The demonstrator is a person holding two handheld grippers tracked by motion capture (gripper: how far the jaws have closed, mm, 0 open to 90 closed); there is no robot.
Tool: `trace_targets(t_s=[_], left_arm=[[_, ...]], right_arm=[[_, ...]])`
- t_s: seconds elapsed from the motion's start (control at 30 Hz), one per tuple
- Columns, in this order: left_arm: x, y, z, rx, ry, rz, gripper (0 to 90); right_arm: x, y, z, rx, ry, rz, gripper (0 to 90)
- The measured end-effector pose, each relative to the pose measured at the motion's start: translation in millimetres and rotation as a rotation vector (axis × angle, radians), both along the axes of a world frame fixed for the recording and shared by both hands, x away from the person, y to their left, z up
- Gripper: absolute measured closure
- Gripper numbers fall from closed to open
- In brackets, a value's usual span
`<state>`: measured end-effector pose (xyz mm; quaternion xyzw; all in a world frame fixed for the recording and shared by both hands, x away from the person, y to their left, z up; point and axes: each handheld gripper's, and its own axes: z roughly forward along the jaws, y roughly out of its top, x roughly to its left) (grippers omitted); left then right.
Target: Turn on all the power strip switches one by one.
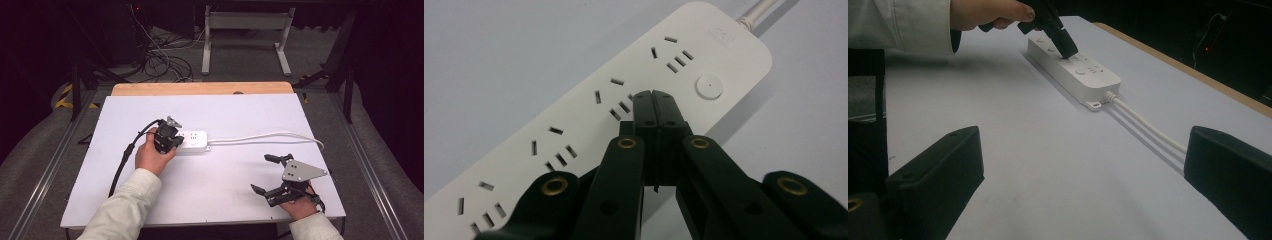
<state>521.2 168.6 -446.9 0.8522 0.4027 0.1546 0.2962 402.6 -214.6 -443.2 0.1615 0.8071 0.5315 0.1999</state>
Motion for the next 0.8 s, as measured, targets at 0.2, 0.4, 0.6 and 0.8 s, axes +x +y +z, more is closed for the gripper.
trace_targets(t_s=[0.2, 0.4, 0.6, 0.8], left_arm=[[-1.1, 0.7, -1.8, 0.000, -0.007, -0.004, 90.0], [-1.6, 2.6, -4.3, -0.018, -0.010, -0.004, 90.0], [-2.3, 0.9, -4.7, -0.008, -0.016, 0.000, 90.0], [-2.6, 0.6, -5.5, -0.010, -0.018, 0.004, 90.0]], right_arm=[[-0.1, 0.2, -0.1, 0.001, 0.002, 0.000, 3.1], [0.0, 0.3, -0.2, 0.000, 0.002, 0.001, 3.2], [-0.3, 0.6, -0.4, -0.003, 0.005, 0.001, 3.2], [-0.4, 0.9, -0.5, -0.004, 0.006, 0.002, 3.2]])
